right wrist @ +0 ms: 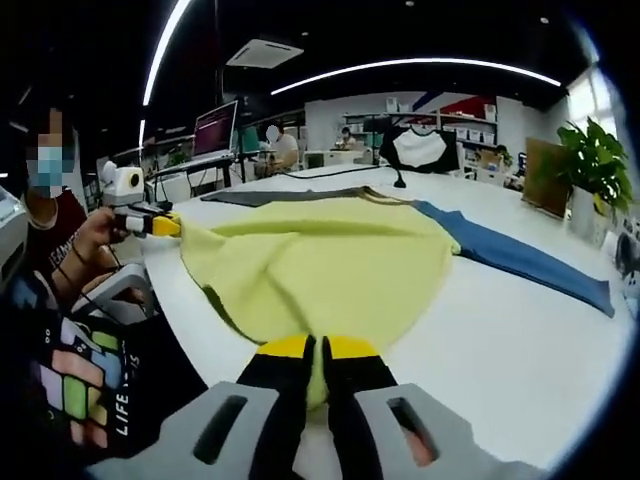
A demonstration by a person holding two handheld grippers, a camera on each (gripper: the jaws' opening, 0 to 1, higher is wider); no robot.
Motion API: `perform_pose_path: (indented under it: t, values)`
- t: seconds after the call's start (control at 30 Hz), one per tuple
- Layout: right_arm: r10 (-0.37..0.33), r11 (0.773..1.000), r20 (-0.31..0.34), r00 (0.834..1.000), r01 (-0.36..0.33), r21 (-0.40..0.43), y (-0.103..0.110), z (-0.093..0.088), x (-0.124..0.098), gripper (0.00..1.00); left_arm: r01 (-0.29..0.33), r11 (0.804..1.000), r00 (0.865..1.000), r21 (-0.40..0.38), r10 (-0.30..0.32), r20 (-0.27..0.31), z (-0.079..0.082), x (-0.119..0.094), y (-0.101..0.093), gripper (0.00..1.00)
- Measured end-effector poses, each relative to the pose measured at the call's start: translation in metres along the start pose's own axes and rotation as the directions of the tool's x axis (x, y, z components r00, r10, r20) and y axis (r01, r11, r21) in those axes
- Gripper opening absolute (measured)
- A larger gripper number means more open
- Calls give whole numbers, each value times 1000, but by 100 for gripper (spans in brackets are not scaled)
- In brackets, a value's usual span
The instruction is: Fold the garment on the visible template until the final outline fits inside the template.
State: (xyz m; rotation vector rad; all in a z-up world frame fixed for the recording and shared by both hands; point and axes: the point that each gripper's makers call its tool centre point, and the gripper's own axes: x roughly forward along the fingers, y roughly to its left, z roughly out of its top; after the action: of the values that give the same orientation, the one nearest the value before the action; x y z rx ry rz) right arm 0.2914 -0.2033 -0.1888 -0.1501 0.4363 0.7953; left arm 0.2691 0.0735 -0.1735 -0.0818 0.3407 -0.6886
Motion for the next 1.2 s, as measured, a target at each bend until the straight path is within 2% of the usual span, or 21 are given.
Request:
perform_pose_path:
  t: [0.13,0.27,0.37,0.7,0.9,1.2]
  values:
    - [-9,1000,3,1000,9,17,-8,-1,-6,2,5,1000,1000,15,-5,-9,1,-1,-2,8]
    - [-12,1000,8,1000,12,-3,-10,-2,-10,2,46,998,995,43,-42,-85,-12,-1,-7,8]
    - [-14,1000,2,1000,14,-9,-11,-4,-12,2,51,997,993,53,-45,-109,-16,0,-8,8]
    - [-23,999,-11,1000,22,-28,-15,-5,-21,2,66,997,993,38,-61,-105,-15,-3,-8,7]
    - [-28,1000,-10,1000,28,-10,-17,-7,-22,2,73,997,992,-7,-73,-98,-15,-3,-7,7]
    - [-50,999,-10,999,50,-3,-18,-9,-30,10,84,996,991,-13,-84,-107,-17,-4,-8,11]
